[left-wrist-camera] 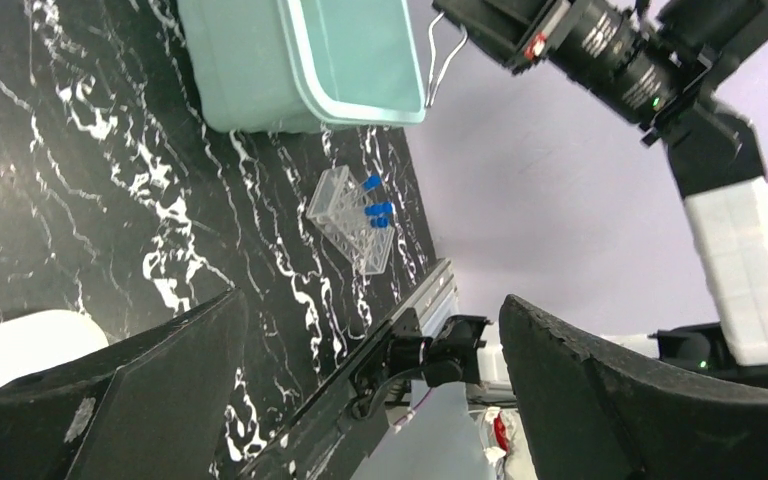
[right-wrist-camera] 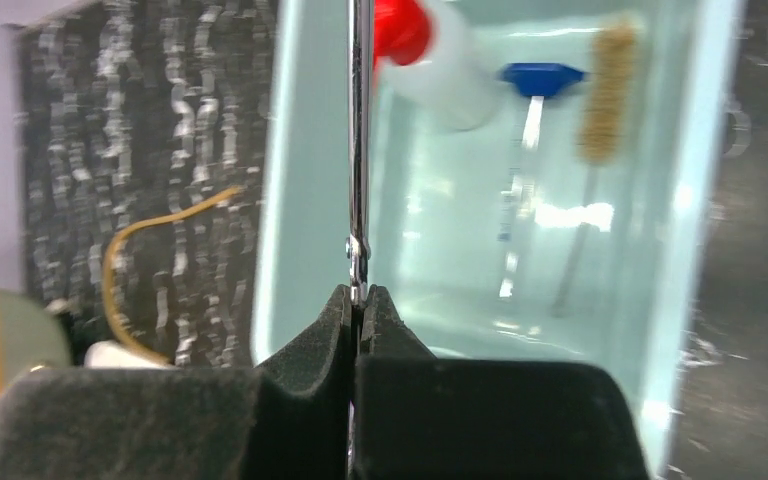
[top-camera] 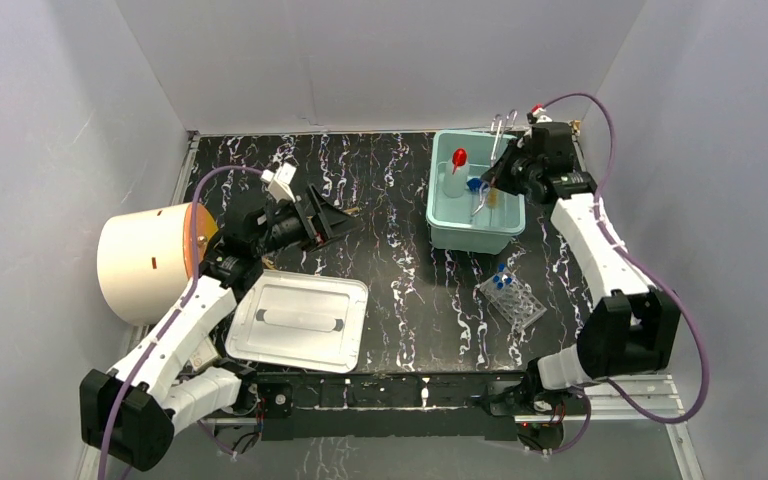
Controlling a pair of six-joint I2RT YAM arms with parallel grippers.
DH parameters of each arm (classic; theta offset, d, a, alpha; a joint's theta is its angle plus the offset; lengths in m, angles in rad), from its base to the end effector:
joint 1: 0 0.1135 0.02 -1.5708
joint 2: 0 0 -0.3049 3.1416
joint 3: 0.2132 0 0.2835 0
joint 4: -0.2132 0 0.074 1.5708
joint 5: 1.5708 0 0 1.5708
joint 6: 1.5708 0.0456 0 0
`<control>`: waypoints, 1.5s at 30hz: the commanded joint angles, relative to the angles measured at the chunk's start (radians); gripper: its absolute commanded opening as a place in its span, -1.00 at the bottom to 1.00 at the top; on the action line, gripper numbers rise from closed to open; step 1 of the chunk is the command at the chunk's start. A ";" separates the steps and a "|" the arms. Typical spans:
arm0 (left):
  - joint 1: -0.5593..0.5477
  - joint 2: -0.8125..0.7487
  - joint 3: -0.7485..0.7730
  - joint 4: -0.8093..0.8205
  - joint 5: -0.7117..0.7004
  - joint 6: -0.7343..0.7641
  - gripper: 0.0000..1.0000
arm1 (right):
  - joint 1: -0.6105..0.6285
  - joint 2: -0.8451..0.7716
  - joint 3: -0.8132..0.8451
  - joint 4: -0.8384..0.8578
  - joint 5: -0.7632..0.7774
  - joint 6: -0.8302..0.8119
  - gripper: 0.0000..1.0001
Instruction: Organize the chemistry lab equipment
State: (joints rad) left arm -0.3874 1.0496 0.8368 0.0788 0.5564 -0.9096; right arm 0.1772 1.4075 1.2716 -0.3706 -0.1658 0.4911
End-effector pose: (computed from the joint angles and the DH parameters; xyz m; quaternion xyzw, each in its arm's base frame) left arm 0.2348 -0.1218 0.3630 -0.0122 0.7460 -0.5470 0.3795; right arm 0.3502 0.0704 0.3785 0.0927 0.8548 0.2332 0.4543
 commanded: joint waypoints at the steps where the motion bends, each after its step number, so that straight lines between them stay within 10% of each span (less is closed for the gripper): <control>1: 0.006 -0.035 -0.051 -0.042 0.009 0.003 0.92 | -0.035 0.080 0.120 -0.098 0.080 -0.152 -1.00; 25: 0.005 0.002 -0.058 -0.094 -0.009 0.015 0.92 | -0.052 0.428 0.218 -0.140 0.055 -0.273 -1.00; 36: 0.006 0.010 -0.014 -0.186 -0.016 0.093 0.91 | -0.027 0.518 0.372 -0.305 0.098 -0.245 -0.29; 45: 0.005 0.067 0.171 -0.547 -0.372 0.271 0.91 | 0.063 0.313 0.371 -0.334 0.243 -0.202 -0.07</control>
State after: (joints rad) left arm -0.3874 1.0935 0.9218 -0.2783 0.3832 -0.7311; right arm 0.1921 1.8526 1.6032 -0.6903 -0.0147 0.2634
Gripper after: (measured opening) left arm 0.955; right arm 0.461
